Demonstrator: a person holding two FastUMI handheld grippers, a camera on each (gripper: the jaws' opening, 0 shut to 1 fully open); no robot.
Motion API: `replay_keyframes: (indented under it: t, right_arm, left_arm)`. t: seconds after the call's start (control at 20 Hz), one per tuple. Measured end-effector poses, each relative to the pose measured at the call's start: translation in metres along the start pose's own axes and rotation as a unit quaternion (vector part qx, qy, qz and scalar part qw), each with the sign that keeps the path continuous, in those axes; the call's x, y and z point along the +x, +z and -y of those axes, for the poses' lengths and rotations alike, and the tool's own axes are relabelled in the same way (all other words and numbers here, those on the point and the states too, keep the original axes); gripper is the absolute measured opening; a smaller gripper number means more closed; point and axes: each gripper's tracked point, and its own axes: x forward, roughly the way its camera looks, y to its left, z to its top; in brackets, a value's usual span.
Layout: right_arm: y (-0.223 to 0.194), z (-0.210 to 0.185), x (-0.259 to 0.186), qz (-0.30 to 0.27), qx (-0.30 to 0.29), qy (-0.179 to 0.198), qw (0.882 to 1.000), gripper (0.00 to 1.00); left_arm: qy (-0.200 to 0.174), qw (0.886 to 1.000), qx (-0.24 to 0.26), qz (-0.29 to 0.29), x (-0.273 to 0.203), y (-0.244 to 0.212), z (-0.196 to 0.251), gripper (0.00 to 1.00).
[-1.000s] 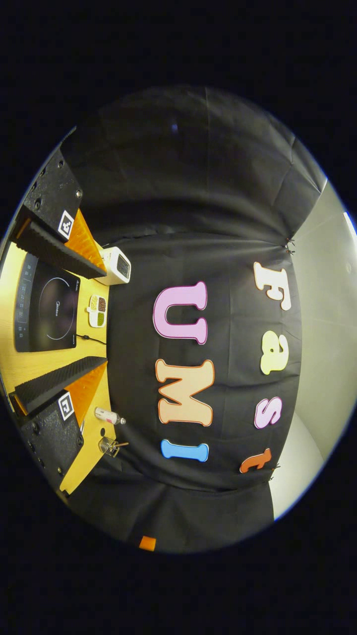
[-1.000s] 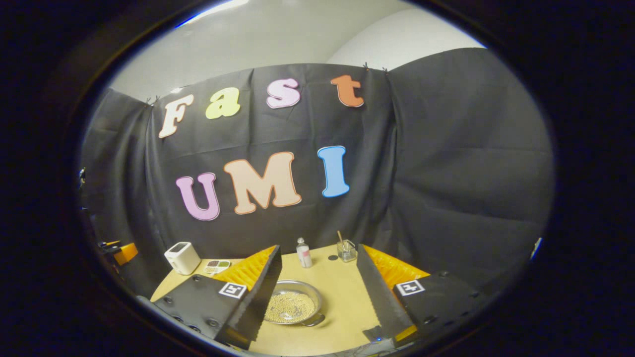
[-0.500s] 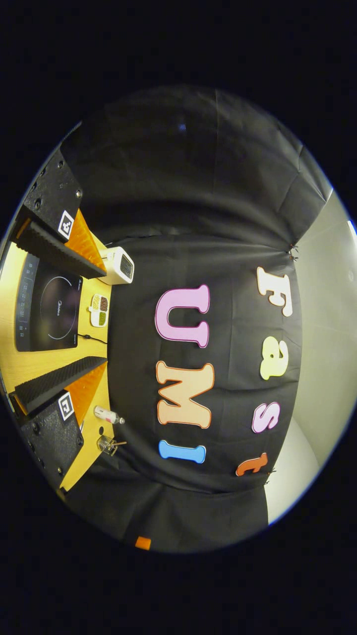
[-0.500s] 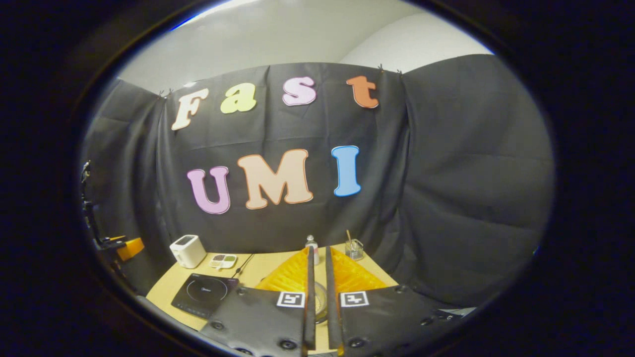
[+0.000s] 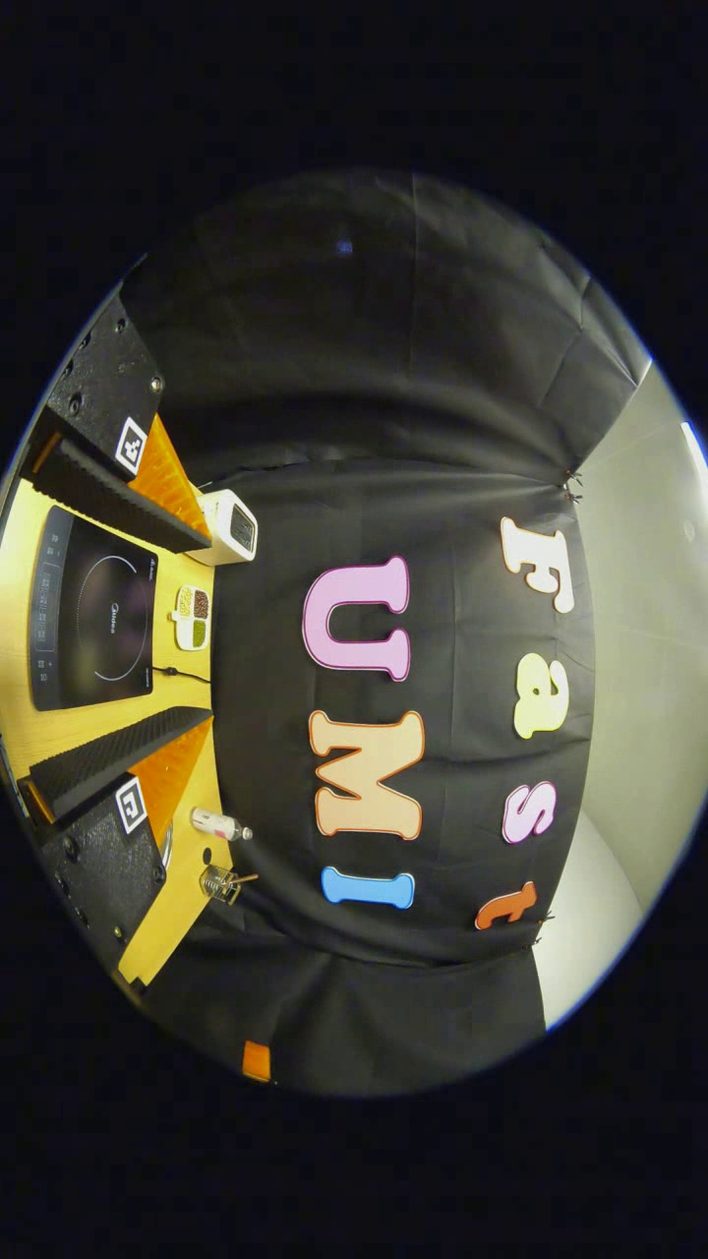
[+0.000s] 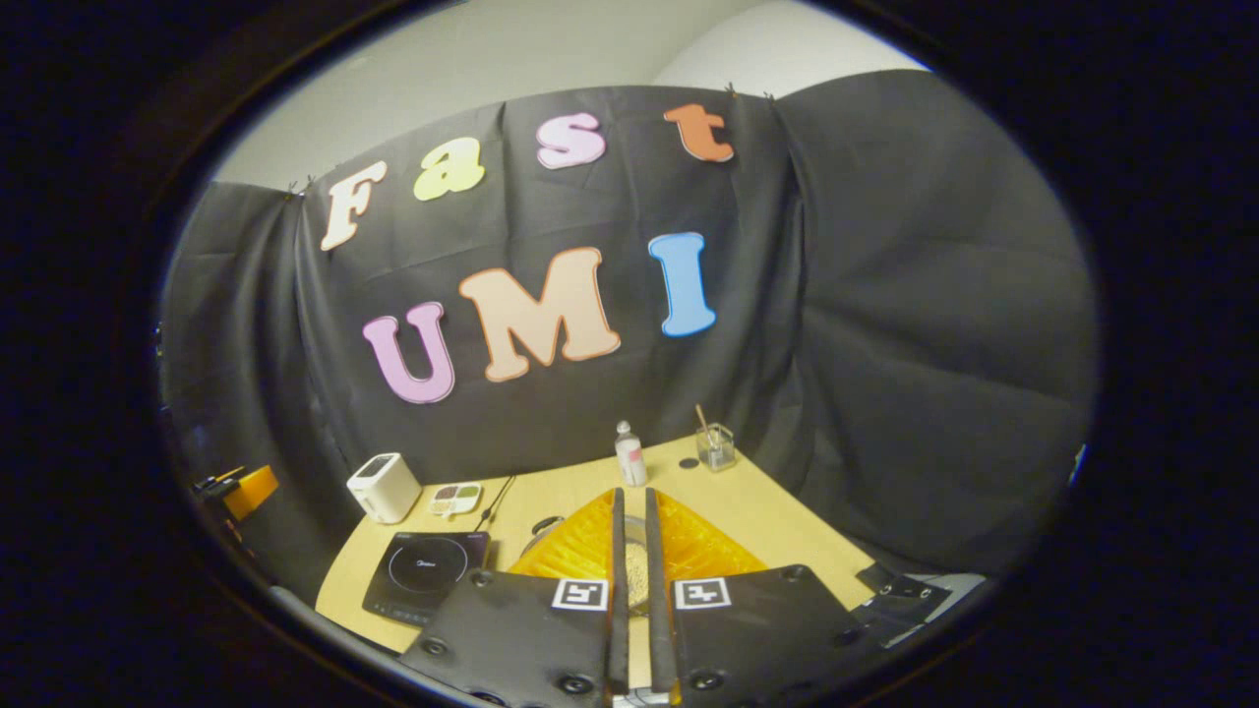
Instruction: First push the handle of the pot to place it horizontally, then grasp the pot with both hands and set it on the induction cooktop.
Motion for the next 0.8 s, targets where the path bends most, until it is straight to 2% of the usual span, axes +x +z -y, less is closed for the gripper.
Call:
replay_keyframes:
  t: [0.15,0.2,0.35,0.45,0.5,0.6,0.65,0.7,0.75,0.8]
  right_arm:
    - [-0.034,0.013,0.013,-0.037,-0.001,-0.012,0.999,0.11]
    - [-0.046,0.016,0.017,-0.050,-0.001,-0.015,0.999,0.11]
    - [-0.080,0.018,0.026,-0.093,0.009,-0.018,0.995,0.11]
    - [-0.105,0.019,0.030,-0.124,0.016,-0.018,0.992,0.11]
    - [-0.118,0.021,0.032,-0.141,0.018,-0.020,0.990,0.11]
    - [-0.141,0.024,0.040,-0.172,0.023,-0.027,0.984,0.08]
    - [-0.153,0.026,0.043,-0.188,0.028,-0.030,0.981,0.05]
    - [-0.164,0.026,0.046,-0.205,0.034,-0.032,0.978,0.10]
    - [-0.175,0.026,0.049,-0.223,0.042,-0.033,0.973,0.02]
    - [-0.185,0.024,0.053,-0.242,0.053,-0.032,0.968,0.02]
  left_arm:
    - [-0.001,1.000,0.003,-0.004,0.001,-0.002,0.003,0.92]
    - [-0.001,1.000,0.003,-0.003,0.003,-0.001,0.004,0.95]
    - [-0.006,1.000,0.005,-0.007,0.010,-0.003,0.010,0.92]
    - [-0.009,1.000,0.013,-0.009,0.016,-0.007,0.013,0.95]
    - [-0.010,1.000,0.019,-0.010,0.020,-0.009,0.015,0.92]
    - [-0.013,0.999,0.027,-0.012,0.028,-0.015,0.022,0.92]
    - [-0.018,0.999,0.028,-0.021,0.032,-0.020,0.026,0.95]
    - [-0.023,0.999,0.025,-0.029,0.038,-0.027,0.032,0.93]
    - [-0.026,0.999,0.019,-0.033,0.042,-0.031,0.036,0.96]
    - [-0.029,0.999,0.012,-0.037,0.048,-0.033,0.039,0.95]
